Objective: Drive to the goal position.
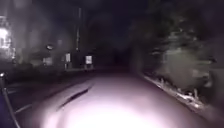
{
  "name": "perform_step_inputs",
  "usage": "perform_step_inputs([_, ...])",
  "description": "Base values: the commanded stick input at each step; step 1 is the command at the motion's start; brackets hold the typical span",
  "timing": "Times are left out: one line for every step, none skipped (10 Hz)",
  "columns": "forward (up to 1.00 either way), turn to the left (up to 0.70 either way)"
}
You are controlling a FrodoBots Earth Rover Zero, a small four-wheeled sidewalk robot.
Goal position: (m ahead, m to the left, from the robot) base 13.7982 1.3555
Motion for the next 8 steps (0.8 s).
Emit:
perform_step_inputs([0.50,0.00])
perform_step_inputs([0.50,0.00])
perform_step_inputs([0.50,0.10])
perform_step_inputs([0.50,0.38])
perform_step_inputs([0.50,0.21])
perform_step_inputs([0.50,0.05])
perform_step_inputs([0.50,0.00])
perform_step_inputs([0.50,0.00])
